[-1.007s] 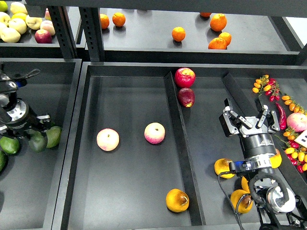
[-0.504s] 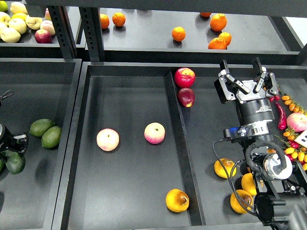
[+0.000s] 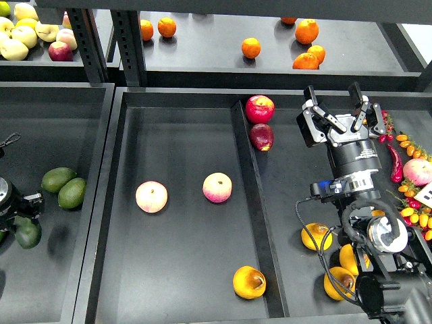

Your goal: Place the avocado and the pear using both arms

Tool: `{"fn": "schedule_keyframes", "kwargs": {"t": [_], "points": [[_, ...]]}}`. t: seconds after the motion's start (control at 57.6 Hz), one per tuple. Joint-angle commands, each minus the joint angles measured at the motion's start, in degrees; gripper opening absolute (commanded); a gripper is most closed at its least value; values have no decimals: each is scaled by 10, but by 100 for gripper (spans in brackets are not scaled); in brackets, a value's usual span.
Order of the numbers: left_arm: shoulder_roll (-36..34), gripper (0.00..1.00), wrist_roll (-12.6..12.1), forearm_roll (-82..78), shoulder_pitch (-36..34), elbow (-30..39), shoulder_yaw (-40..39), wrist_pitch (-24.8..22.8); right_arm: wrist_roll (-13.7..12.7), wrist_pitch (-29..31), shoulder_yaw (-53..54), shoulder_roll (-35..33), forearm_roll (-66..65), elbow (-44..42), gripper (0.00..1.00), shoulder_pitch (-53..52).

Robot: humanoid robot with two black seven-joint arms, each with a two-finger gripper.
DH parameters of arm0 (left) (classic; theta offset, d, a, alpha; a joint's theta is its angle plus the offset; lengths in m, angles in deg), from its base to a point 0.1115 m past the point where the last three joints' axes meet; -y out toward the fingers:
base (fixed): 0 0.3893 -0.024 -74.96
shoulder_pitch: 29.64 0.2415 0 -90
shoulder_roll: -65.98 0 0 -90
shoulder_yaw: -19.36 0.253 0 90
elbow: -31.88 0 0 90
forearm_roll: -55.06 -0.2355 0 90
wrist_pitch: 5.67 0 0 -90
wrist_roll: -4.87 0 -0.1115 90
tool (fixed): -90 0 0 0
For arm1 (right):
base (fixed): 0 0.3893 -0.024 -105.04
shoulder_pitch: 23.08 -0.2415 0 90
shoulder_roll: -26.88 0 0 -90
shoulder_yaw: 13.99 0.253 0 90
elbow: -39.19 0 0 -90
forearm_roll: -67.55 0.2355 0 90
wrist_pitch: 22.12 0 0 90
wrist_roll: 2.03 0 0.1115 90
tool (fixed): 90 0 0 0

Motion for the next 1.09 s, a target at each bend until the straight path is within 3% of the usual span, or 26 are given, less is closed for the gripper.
{"fn": "schedule_keyframes", "kwargs": {"t": [0.0, 0.208, 0.469, 1.077], "points": [[8, 30, 0, 0, 1, -5, 0, 0, 0, 0, -1, 0, 0, 0, 100, 0], [20, 31, 0, 0, 19, -20, -7, 0, 0, 0, -1, 0, 0, -1, 100, 0], [24, 41, 0, -1, 25, -31, -8, 0, 0, 0, -1, 0, 0, -1, 100, 1], [19, 92, 0, -43, 8, -23, -33, 0, 0, -1, -25, 0, -1, -3, 100, 1]]}}
